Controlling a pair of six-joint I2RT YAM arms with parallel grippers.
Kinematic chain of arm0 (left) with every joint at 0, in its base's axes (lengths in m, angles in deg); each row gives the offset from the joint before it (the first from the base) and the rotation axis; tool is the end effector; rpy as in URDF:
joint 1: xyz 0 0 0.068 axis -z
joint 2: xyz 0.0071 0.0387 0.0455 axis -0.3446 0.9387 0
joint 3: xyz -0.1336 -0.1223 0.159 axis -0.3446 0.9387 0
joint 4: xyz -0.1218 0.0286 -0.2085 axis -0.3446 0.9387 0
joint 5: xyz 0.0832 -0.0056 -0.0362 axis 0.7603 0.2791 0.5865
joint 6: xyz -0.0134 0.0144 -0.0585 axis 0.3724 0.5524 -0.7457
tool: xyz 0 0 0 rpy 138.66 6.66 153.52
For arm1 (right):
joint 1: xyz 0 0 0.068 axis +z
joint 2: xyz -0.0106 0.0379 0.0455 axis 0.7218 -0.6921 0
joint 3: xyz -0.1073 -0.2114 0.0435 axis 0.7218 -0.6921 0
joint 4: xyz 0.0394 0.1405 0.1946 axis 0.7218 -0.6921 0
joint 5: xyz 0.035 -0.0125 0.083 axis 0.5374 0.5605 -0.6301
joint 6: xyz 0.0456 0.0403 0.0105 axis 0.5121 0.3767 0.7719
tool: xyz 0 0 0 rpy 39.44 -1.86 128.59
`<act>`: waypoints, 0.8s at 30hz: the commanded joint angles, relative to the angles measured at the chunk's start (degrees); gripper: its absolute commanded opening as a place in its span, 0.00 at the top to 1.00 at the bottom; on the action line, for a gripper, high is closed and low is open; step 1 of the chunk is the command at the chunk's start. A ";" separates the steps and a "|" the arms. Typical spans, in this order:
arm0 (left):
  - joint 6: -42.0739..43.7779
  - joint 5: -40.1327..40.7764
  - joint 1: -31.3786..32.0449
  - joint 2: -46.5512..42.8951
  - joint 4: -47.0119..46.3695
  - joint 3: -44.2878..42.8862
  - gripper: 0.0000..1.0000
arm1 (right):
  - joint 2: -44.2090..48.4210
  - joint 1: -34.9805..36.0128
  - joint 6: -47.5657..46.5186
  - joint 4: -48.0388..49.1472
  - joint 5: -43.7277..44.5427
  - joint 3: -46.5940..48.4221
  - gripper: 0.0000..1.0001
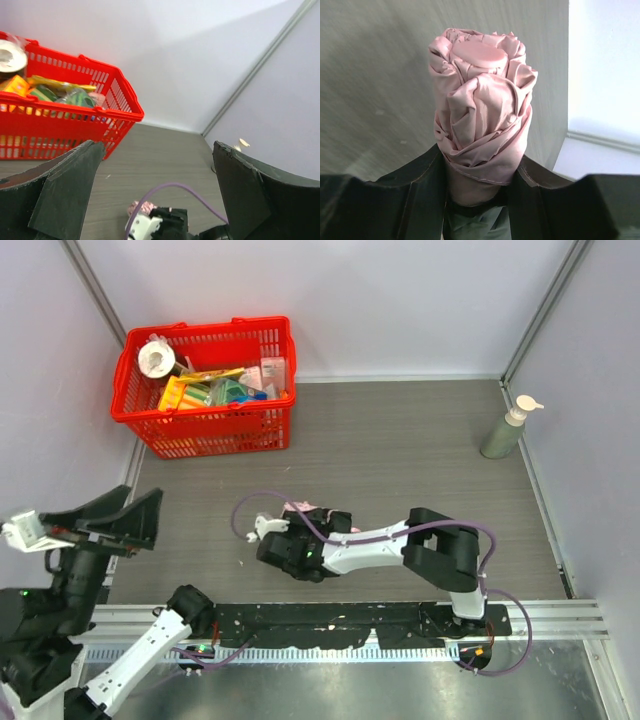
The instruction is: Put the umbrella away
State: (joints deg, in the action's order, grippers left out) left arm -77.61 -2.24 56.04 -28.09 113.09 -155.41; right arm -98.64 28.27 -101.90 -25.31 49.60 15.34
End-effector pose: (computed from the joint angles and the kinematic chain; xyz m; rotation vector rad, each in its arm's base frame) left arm 0.0110 0.0123 0.4224 -0.2034 1.3209 -0.6867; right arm 0.1334 0.3356 0.1414 -1.2819 1.7127 -0.6845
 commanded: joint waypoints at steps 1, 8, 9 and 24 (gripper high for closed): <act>2.76 4.58 -0.11 -2.32 8.81 -2.04 0.02 | -2.91 3.21 1.71 -0.81 -2.61 6.96 0.99; -2.78 3.71 2.18 -5.05 8.55 -0.37 0.04 | -3.96 -7.21 13.72 -19.23 -79.00 22.43 0.99; -3.31 2.66 2.44 -5.05 8.29 -0.11 0.04 | -5.37 -8.20 13.72 -20.39 -84.89 24.45 0.99; -7.71 -1.04 2.53 -5.40 8.99 -0.02 0.07 | -28.93 -11.11 0.10 -43.69 -103.85 48.64 0.90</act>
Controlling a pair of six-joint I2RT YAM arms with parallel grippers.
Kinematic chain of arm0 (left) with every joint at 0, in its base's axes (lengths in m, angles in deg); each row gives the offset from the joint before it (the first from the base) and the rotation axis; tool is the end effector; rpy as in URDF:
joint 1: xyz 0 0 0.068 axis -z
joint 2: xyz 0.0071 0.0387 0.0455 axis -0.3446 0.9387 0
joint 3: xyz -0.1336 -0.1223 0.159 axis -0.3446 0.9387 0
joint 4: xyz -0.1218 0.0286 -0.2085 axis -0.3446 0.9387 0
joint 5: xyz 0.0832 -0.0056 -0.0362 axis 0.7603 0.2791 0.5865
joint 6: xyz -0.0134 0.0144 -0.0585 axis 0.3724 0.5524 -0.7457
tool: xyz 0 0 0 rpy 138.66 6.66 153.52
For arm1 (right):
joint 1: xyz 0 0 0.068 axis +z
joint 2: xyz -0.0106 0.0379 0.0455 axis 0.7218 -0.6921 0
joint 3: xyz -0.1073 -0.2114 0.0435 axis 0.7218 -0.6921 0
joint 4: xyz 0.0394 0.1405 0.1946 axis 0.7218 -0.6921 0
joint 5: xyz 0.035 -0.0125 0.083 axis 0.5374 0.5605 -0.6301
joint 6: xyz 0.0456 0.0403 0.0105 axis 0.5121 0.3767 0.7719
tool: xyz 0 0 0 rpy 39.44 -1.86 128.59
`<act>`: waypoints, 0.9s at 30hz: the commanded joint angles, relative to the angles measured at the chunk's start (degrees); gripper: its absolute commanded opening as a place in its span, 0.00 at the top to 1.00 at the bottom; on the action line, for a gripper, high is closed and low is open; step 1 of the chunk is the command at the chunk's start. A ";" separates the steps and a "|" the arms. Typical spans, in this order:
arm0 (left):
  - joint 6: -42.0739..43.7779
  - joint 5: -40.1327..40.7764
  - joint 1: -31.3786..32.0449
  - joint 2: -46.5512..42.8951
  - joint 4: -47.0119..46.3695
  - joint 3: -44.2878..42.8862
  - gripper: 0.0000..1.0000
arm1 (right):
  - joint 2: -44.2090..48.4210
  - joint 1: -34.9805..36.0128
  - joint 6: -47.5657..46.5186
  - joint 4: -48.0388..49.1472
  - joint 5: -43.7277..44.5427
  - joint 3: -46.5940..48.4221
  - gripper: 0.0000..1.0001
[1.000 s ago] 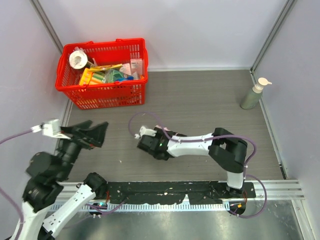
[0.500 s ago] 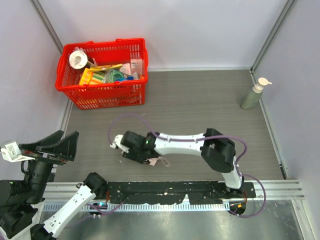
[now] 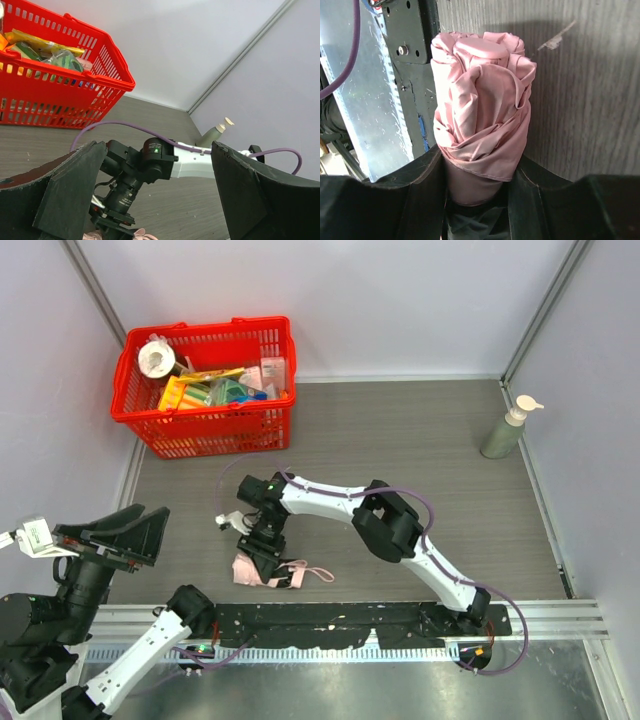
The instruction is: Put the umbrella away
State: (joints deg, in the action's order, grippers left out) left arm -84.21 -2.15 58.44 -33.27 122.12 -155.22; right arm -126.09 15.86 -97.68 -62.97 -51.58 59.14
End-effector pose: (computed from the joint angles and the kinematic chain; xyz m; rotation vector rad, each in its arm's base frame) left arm -0.0054 0.0253 0.4011 -0.2453 1.3940 -0.7860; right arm 0.1763 0.4031 0.1242 1.7498 -2.1197 -1.1521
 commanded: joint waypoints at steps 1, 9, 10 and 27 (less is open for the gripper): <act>-1.28 -1.22 0.13 -0.31 -0.13 -0.13 0.07 | -1.92 1.22 -3.86 -6.03 -0.75 5.71 0.84; -1.46 -1.39 0.30 0.57 -0.39 0.31 0.07 | 3.25 0.96 1.32 1.61 18.58 4.40 0.40; -1.46 -1.39 0.30 0.74 -0.48 0.31 0.07 | 3.87 0.78 1.59 1.70 19.21 4.93 0.38; -1.46 -1.84 0.30 1.54 -2.59 1.46 0.08 | 34.61 -2.21 11.15 13.20 32.98 -12.41 0.23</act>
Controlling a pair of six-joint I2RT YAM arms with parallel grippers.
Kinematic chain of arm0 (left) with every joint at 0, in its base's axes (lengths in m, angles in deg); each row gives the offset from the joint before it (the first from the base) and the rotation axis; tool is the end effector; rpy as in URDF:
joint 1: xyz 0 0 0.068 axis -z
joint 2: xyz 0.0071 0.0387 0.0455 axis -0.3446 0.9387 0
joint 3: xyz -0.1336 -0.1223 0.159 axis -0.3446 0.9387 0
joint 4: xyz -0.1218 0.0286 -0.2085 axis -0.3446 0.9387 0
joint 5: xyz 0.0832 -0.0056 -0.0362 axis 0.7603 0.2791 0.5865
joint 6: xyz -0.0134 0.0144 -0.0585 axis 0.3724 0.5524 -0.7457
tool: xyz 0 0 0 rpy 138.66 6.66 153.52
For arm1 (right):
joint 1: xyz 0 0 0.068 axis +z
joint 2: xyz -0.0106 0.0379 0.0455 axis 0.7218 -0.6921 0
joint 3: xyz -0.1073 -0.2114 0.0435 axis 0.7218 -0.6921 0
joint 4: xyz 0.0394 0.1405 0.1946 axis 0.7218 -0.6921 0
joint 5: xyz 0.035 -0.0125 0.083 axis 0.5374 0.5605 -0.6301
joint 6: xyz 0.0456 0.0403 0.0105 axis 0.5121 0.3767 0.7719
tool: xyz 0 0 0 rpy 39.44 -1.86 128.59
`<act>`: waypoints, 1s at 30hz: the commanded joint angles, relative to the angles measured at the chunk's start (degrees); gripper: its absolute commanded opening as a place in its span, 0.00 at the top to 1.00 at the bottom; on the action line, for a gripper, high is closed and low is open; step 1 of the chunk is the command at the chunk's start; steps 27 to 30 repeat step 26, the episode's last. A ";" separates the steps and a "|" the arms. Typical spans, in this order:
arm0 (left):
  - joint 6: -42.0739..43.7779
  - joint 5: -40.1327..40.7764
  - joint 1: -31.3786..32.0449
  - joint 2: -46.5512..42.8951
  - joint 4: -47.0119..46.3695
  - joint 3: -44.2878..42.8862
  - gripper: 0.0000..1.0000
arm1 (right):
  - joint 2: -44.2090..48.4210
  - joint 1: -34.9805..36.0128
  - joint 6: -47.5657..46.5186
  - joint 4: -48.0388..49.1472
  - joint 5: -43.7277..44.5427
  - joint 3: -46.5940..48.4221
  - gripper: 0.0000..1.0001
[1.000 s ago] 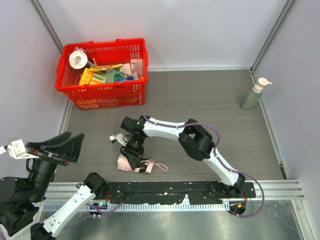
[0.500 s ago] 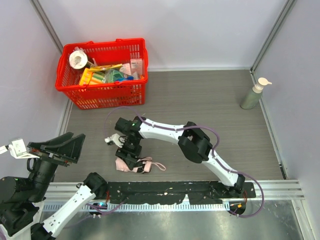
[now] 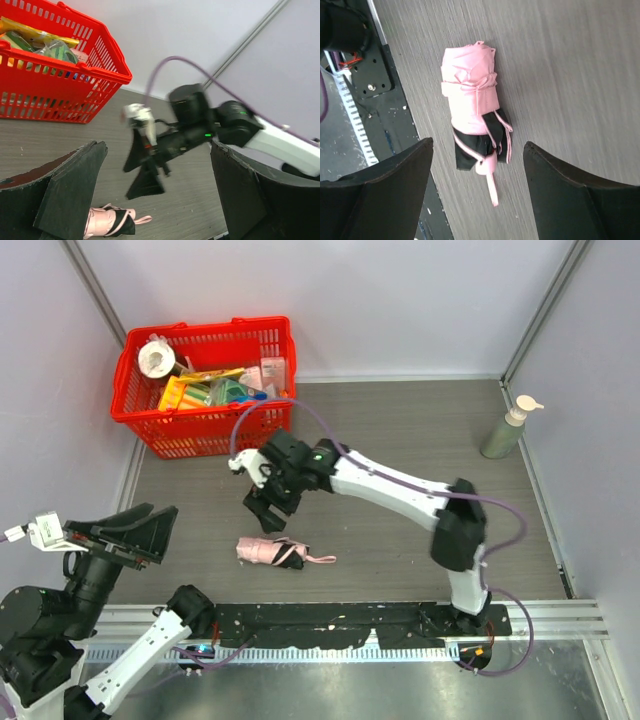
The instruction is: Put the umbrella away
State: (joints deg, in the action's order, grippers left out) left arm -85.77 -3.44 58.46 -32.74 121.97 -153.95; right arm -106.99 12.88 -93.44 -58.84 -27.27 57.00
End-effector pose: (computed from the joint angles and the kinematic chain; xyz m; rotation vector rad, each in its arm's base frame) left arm 0.0006 0.0194 0.3976 -0.2416 1.4248 -0.8109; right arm 0.2026 0.3708 0.2447 -1.6057 2.1558 0.7817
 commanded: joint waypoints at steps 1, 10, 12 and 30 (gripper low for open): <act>0.36 -0.63 0.19 0.93 -2.87 0.28 0.07 | 21.37 0.76 7.98 13.00 10.80 -13.03 0.23; 2.20 -3.09 0.28 0.05 -11.30 4.67 0.06 | 60.40 0.76 25.37 17.72 54.37 -41.79 0.18; 2.81 -3.09 0.37 0.40 -12.80 5.02 0.06 | 66.56 0.76 27.05 14.38 60.00 -41.80 0.17; 7.39 -0.90 0.28 2.42 -19.66 3.00 0.04 | 93.31 0.76 15.20 21.81 64.79 -39.94 0.16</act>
